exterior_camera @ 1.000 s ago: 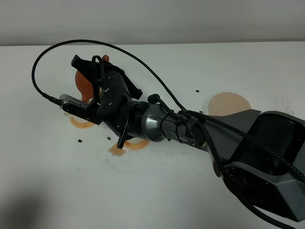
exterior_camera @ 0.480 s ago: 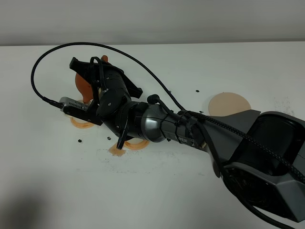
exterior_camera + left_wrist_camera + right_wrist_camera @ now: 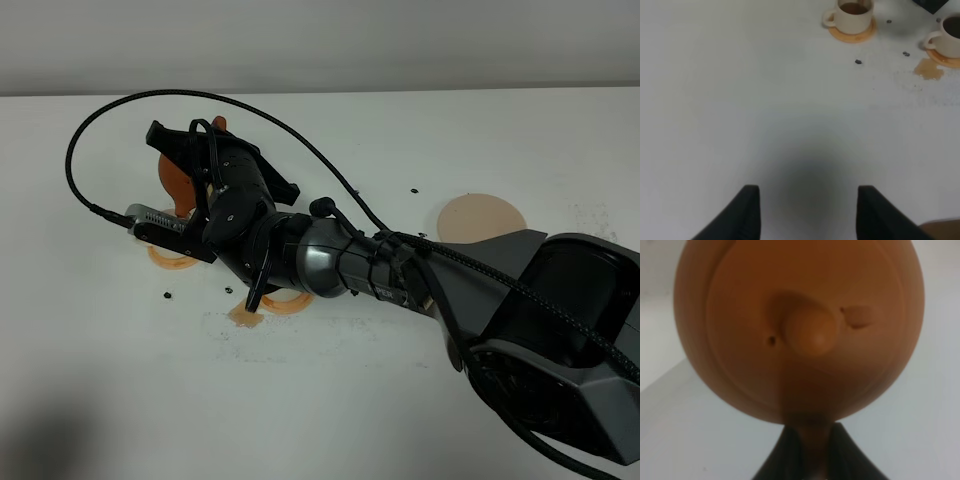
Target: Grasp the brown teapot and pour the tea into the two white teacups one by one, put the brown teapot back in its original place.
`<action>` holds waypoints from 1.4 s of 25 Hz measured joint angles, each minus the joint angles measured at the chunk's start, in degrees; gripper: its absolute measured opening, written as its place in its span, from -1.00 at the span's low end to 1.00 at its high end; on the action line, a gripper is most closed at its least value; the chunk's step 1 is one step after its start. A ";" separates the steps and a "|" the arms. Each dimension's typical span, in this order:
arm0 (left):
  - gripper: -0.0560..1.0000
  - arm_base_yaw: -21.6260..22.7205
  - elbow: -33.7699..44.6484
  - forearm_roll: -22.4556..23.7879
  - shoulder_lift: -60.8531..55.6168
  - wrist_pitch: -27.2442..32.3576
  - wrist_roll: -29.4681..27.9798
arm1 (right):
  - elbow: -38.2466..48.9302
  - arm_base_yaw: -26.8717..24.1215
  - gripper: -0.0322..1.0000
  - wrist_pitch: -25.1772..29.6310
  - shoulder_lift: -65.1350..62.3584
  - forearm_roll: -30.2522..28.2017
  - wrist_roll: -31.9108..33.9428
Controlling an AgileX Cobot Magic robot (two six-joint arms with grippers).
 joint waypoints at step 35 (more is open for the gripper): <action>-0.02 0.00 0.00 0.00 0.00 0.00 -0.06 | -0.14 0.00 -0.71 -0.42 0.00 -0.07 -2.40</action>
